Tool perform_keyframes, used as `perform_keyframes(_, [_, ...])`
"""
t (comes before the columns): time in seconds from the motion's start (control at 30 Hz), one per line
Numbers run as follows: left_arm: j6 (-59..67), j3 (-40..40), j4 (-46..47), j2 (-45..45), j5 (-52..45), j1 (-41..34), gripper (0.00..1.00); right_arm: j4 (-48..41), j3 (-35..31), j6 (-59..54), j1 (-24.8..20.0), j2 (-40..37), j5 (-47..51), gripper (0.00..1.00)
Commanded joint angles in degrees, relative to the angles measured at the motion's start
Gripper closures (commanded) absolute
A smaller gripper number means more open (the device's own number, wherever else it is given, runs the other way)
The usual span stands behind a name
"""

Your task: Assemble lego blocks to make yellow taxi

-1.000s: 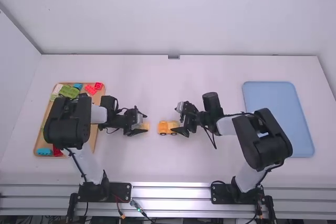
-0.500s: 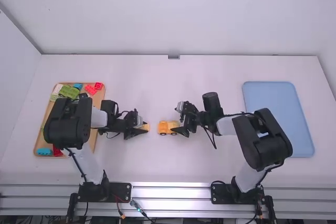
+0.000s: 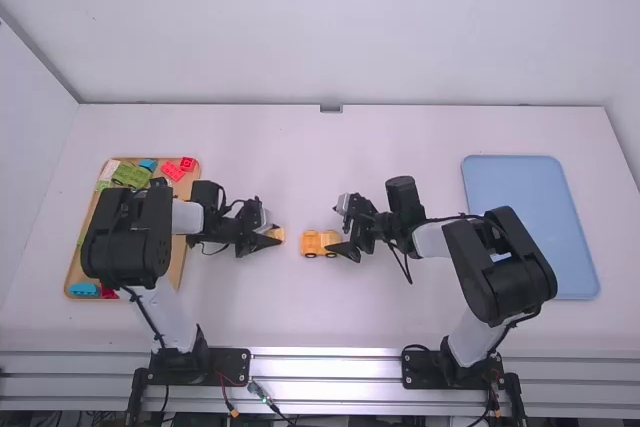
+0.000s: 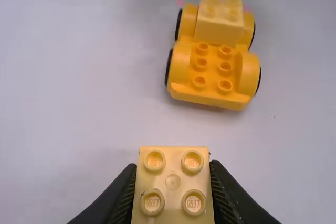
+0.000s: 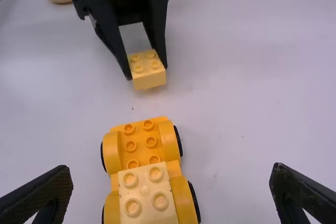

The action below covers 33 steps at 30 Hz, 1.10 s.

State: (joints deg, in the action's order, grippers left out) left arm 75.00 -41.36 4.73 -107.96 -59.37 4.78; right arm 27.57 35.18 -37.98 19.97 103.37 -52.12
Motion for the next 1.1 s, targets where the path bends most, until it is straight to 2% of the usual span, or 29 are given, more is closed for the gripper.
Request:
perform_keyframes(0.0, [1.36, -0.74, 1.38, 3.74, -1.25, -2.21, 0.75, -0.11, 0.42, -1.40, -0.09, 0.61, -0.46, 0.01])
perform_keyframes(0.2, [0.66, -0.74, 1.11, 6.60, -1.73, -6.54, 0.76, 3.56, 0.48, -1.44, -0.09, 5.09, -0.55, 0.02])
perform_keyframes(0.3, [-3.78, -0.74, -0.68, 6.60, -2.97, -9.22, 0.76, 5.81, 0.48, -1.60, 0.50, 7.30, -0.90, 0.02])
perform_keyframes(0.53, [-7.48, -0.74, -3.80, 6.60, -2.51, -14.56, 0.79, 7.41, 0.68, -7.08, 0.22, 12.44, -3.76, 0.04])
perform_keyframes(0.77, [-14.08, -0.74, -7.23, 6.60, -1.18, -15.58, 0.81, 8.17, 1.18, -12.17, 0.39, 14.67, -11.28, 0.04])
perform_keyframes(0.93, [-14.10, -0.66, -4.72, 6.60, -1.22, -15.67, 0.82, 8.07, 1.49, -12.44, 1.14, 14.67, -9.46, 0.08])
perform_keyframes(1.07, [-13.75, 0.24, -6.32, 6.05, -1.22, -16.09, 0.84, 8.04, 1.55, -12.39, 1.14, 14.67, -8.57, 0.12])
